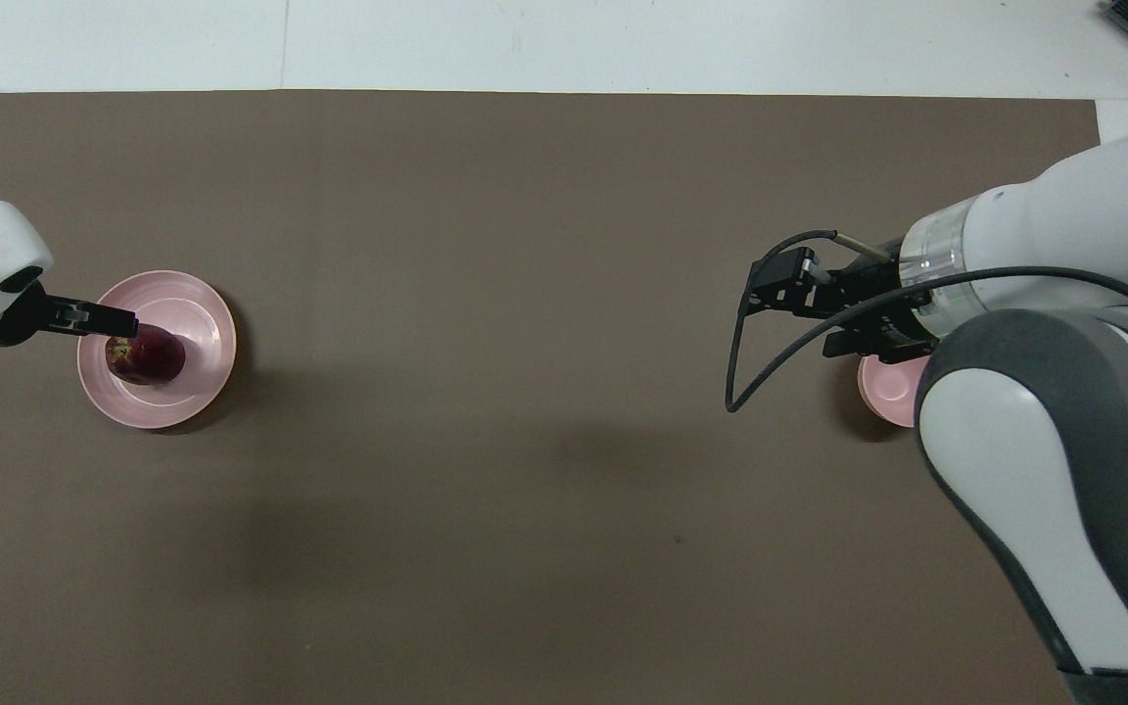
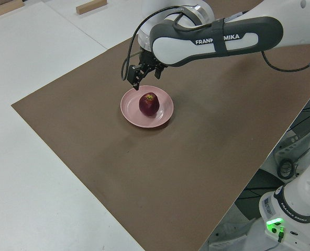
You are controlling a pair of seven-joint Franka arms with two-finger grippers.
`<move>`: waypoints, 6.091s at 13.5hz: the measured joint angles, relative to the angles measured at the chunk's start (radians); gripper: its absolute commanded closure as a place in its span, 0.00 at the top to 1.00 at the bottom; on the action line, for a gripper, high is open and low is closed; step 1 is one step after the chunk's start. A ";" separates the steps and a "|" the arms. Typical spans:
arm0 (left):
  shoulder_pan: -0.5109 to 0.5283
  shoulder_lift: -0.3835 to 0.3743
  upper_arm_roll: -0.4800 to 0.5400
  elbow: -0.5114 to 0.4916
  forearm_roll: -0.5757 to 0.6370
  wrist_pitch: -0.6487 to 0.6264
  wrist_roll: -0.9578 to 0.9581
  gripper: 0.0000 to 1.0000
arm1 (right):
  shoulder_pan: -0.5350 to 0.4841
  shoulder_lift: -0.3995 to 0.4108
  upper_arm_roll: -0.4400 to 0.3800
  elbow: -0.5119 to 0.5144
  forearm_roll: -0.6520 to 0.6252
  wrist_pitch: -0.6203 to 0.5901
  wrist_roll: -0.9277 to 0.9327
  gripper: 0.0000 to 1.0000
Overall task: Move apple from plate to bowl
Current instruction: 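Grasp the red apple on the plate with the left gripper while the right gripper advances, then lift the apple with the left gripper while the right gripper opens toward it, then grasp the apple with the right gripper and open the left gripper, then carry the apple over the pink bowl with the right gripper while the left gripper withdraws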
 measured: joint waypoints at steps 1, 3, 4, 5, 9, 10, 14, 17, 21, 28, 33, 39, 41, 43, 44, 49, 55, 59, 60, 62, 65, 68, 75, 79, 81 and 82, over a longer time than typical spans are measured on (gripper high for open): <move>0.000 0.008 -0.001 -0.013 -0.012 0.021 0.000 1.00 | 0.002 0.004 0.000 0.000 0.033 0.002 0.030 1.00; 0.000 0.036 0.000 -0.041 -0.015 0.090 0.006 0.97 | 0.004 0.015 0.000 0.000 0.085 0.002 0.089 1.00; 0.001 0.052 0.000 -0.052 -0.016 0.117 0.013 0.94 | 0.007 0.020 0.000 -0.001 0.108 0.003 0.117 1.00; 0.002 0.065 0.000 -0.062 -0.017 0.132 0.017 0.93 | 0.009 0.025 0.000 -0.001 0.132 0.004 0.145 1.00; 0.004 0.071 0.000 -0.087 -0.018 0.140 0.023 0.72 | 0.012 0.039 0.000 -0.009 0.244 0.020 0.228 1.00; 0.005 0.069 0.000 -0.092 -0.019 0.140 0.025 0.38 | 0.012 0.041 0.000 -0.018 0.281 0.035 0.257 1.00; 0.005 0.062 -0.003 -0.099 -0.022 0.137 0.031 0.00 | 0.013 0.044 -0.001 -0.083 0.467 0.098 0.397 1.00; 0.005 0.060 -0.006 -0.098 -0.022 0.132 0.034 0.00 | 0.013 0.046 -0.001 -0.121 0.593 0.120 0.474 1.00; -0.001 0.046 -0.035 -0.063 -0.030 0.123 0.041 0.00 | 0.013 0.046 -0.001 -0.142 0.706 0.135 0.547 1.00; -0.032 0.032 -0.104 0.091 -0.310 -0.056 0.044 0.00 | 0.042 0.028 0.002 -0.172 0.845 0.124 0.716 1.00; -0.040 0.027 -0.236 0.143 -0.420 -0.125 0.043 0.00 | 0.120 0.031 0.003 -0.212 0.932 0.249 0.724 1.00; -0.043 -0.011 -0.378 0.159 -0.565 -0.168 -0.039 0.00 | 0.195 0.043 0.001 -0.218 0.955 0.345 0.733 1.00; -0.043 -0.016 -0.418 0.168 -0.620 -0.169 -0.129 0.00 | 0.200 0.054 0.001 -0.220 0.969 0.345 0.733 1.00; -0.043 -0.016 -0.453 0.194 -0.640 -0.169 -0.216 0.00 | 0.204 0.060 0.003 -0.220 0.972 0.346 0.733 1.00; -0.043 -0.016 -0.464 0.203 -0.664 -0.169 -0.239 0.00 | 0.206 0.060 0.004 -0.220 0.973 0.346 0.733 1.00; -0.043 -0.016 -0.493 0.207 -0.740 -0.169 -0.347 0.00 | 0.210 0.060 0.004 -0.220 0.973 0.345 0.732 1.00; -0.042 -0.016 -0.492 0.207 -0.758 -0.166 -0.381 0.19 | 0.211 0.059 0.003 -0.220 0.973 0.345 0.728 0.00; -0.042 -0.016 -0.492 0.207 -0.758 -0.166 -0.384 0.53 | 0.212 0.059 0.003 -0.220 0.973 0.345 0.727 0.00; -0.042 -0.016 -0.492 0.207 -0.758 -0.166 -0.385 0.75 | 0.212 0.059 0.003 -0.220 0.973 0.345 0.727 0.00; -0.042 -0.015 -0.492 0.207 -0.758 -0.166 -0.389 0.82 | 0.212 0.059 0.003 -0.220 0.973 0.345 0.726 0.00; -0.042 -0.016 -0.492 0.208 -0.750 -0.166 -0.397 1.00 | 0.212 0.059 0.003 -0.220 0.973 0.345 0.721 0.00; -0.042 -0.016 -0.492 0.209 -0.675 -0.133 -0.397 1.00 | 0.212 0.060 0.003 -0.220 0.973 0.345 0.708 0.00; -0.041 -0.013 -0.491 0.215 -0.535 -0.100 -0.399 1.00 | 0.215 0.063 0.003 -0.228 0.973 0.346 0.619 0.00; -0.039 -0.010 -0.489 0.215 -0.433 -0.101 -0.399 1.00 | 0.214 0.063 0.003 -0.236 0.969 0.346 0.568 0.00; -0.028 -0.010 -0.483 0.214 -0.424 -0.118 -0.400 1.00 | 0.214 0.063 0.003 -0.237 0.946 0.346 0.558 0.00; -0.015 -0.010 -0.475 0.213 -0.422 -0.137 -0.400 1.00 | 0.214 0.063 0.003 -0.237 0.899 0.346 0.546 0.00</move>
